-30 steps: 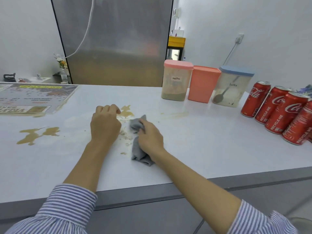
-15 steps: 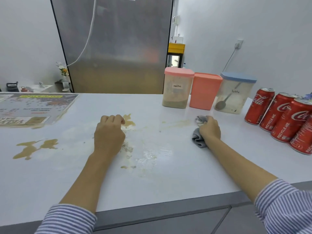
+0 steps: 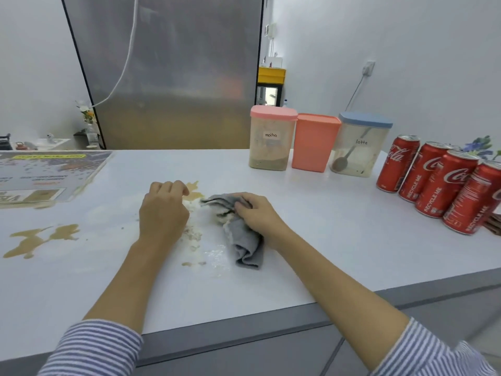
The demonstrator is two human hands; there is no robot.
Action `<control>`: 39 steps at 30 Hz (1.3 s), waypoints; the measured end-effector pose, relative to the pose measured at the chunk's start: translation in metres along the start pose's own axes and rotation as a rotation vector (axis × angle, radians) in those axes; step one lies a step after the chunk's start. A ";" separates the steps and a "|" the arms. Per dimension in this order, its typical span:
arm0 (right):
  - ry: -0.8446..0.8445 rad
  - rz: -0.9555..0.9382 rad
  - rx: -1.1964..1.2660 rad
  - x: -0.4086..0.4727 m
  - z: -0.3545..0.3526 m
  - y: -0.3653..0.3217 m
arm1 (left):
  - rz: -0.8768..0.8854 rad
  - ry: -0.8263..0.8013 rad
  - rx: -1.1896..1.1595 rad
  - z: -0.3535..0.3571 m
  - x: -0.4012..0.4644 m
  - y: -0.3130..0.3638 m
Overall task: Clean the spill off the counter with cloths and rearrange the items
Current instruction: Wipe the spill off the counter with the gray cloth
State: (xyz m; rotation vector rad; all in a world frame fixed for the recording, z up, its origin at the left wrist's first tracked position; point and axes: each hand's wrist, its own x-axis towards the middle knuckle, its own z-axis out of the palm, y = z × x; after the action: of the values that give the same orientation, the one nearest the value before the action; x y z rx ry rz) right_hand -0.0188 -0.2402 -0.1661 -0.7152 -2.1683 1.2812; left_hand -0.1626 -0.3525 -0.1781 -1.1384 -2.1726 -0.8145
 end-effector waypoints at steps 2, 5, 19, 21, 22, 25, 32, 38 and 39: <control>0.151 0.026 0.079 -0.018 -0.035 0.000 | -0.001 0.014 -0.014 -0.001 -0.001 0.001; 0.299 0.119 0.058 -0.049 -0.079 0.011 | 0.011 0.030 -0.029 -0.006 0.001 0.003; -0.186 0.104 0.127 -0.073 0.002 -0.043 | -0.011 -0.485 -0.413 -0.084 -0.043 0.032; -0.324 -0.103 -0.304 -0.062 -0.027 -0.045 | 0.040 -0.577 -0.399 -0.097 -0.060 0.045; -0.447 -0.190 -0.517 -0.054 -0.035 -0.045 | 0.072 -0.608 -0.349 -0.098 -0.068 0.050; -0.647 -0.281 -0.772 -0.033 -0.026 -0.036 | 0.037 -0.620 -0.236 -0.091 -0.077 0.050; -0.212 -0.427 -0.762 -0.011 0.010 -0.023 | -0.070 -0.386 -0.038 -0.084 -0.031 0.025; -0.270 -0.437 -0.701 -0.058 -0.050 -0.051 | 0.089 -0.445 -0.336 -0.108 -0.047 0.039; -0.373 -0.385 -0.730 -0.069 -0.054 -0.046 | 0.118 -0.563 -0.362 -0.110 -0.057 0.045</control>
State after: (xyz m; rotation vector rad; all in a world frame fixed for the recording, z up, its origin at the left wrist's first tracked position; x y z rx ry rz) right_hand 0.0591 -0.2714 -0.1137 -0.2824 -2.9304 0.4255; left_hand -0.0764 -0.4407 -0.1334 -1.8426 -2.4201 -0.9445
